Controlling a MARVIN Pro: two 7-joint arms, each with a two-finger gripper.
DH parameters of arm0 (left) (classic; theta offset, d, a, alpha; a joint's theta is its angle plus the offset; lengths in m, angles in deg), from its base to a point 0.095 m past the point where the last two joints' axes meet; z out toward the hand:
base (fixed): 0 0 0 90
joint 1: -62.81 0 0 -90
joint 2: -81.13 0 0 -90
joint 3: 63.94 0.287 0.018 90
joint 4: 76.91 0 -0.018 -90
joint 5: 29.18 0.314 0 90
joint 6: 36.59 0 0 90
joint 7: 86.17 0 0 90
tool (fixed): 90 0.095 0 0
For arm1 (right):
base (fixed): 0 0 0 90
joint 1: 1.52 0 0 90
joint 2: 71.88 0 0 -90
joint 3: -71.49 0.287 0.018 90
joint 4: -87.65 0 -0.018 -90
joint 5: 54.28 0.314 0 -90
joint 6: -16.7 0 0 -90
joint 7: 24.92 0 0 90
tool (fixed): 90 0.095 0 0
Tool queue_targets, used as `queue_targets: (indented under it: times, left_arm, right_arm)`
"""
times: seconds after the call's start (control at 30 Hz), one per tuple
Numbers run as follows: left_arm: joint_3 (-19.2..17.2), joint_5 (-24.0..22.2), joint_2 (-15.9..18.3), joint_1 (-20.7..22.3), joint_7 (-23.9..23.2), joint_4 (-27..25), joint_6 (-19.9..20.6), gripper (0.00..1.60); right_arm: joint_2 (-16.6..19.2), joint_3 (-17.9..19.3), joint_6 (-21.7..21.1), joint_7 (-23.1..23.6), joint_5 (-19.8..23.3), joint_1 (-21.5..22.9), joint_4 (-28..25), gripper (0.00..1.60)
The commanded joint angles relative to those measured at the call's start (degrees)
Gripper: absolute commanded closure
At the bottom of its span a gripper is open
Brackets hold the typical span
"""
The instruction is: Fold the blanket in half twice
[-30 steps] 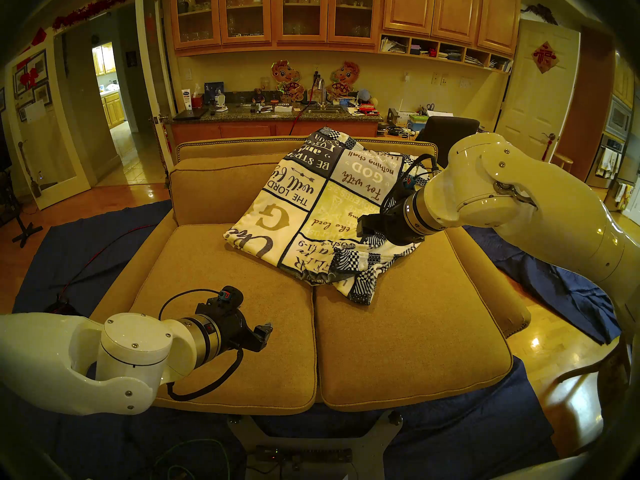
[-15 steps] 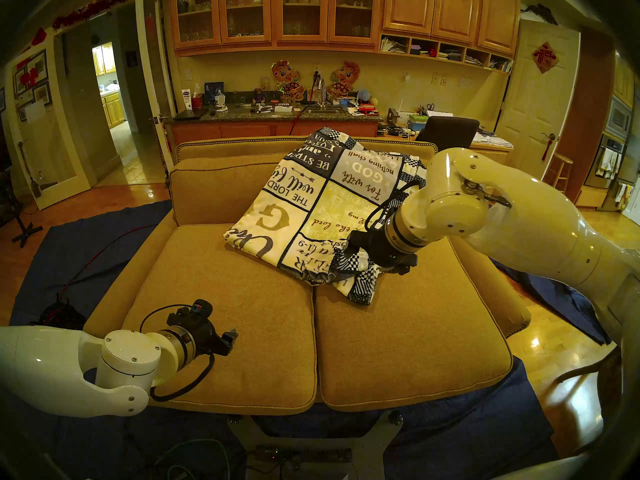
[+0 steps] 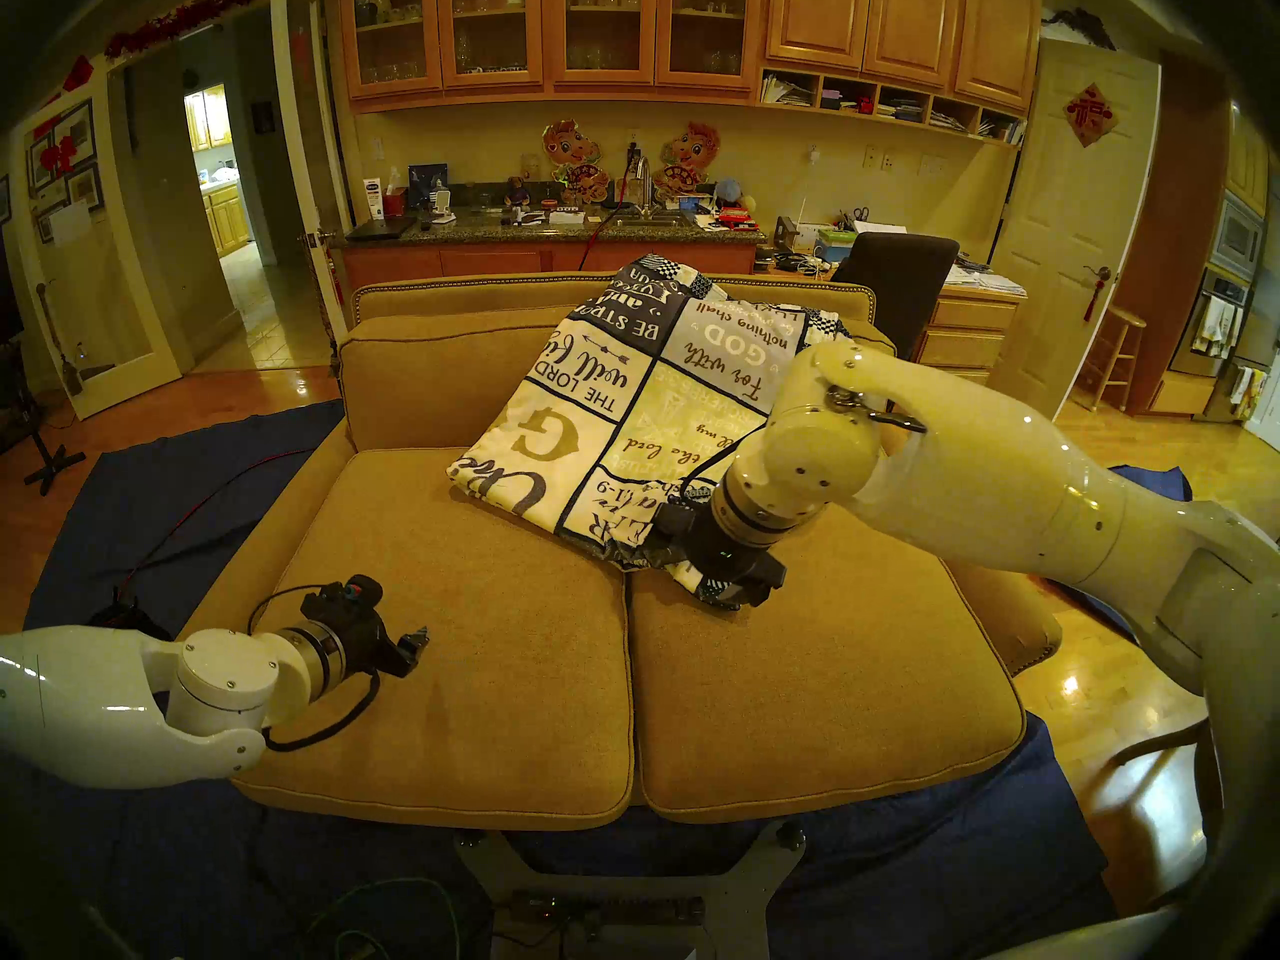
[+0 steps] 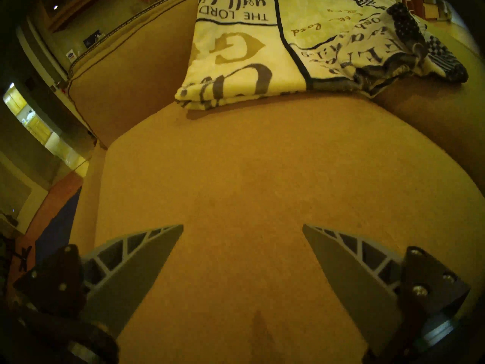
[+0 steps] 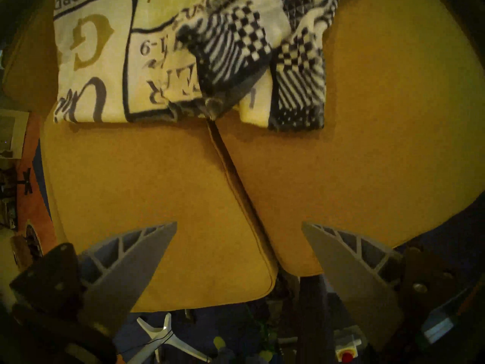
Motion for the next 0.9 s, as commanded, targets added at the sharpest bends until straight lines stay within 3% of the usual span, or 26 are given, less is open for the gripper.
queue_targets:
  times: [0.0, 0.1, 0.23, 0.4, 0.87]
  left_arm:
    - [-1.6, 3.2, -0.6, 2.0, -6.5, -0.8, -4.3, 0.00]
    - [-2.0, 3.7, -1.2, 2.1, -10.7, -1.1, -6.0, 0.00]
    - [-2.1, 3.3, -2.3, 1.8, -12.6, -0.8, -7.1, 0.00]
    - [-2.0, 2.7, -2.2, 1.3, -11.4, -0.9, -6.6, 0.00]
    - [-2.0, 2.6, -2.3, 1.3, -11.5, -0.9, -6.8, 0.00]
  right_arm:
    - [-5.1, 0.0, 1.8, -1.9, 0.2, 1.9, 1.4, 0.00]
    - [-5.1, -0.6, 2.4, -2.4, -0.8, 2.3, 2.2, 0.00]
    - [-4.7, -0.2, 2.8, -2.6, -0.6, 2.7, 2.5, 0.00]
    - [-2.1, -0.1, 1.1, -1.8, -2.3, 3.2, -0.1, 0.00]
    - [-1.8, -0.1, 0.9, -1.4, -2.6, 3.1, -0.4, 0.00]
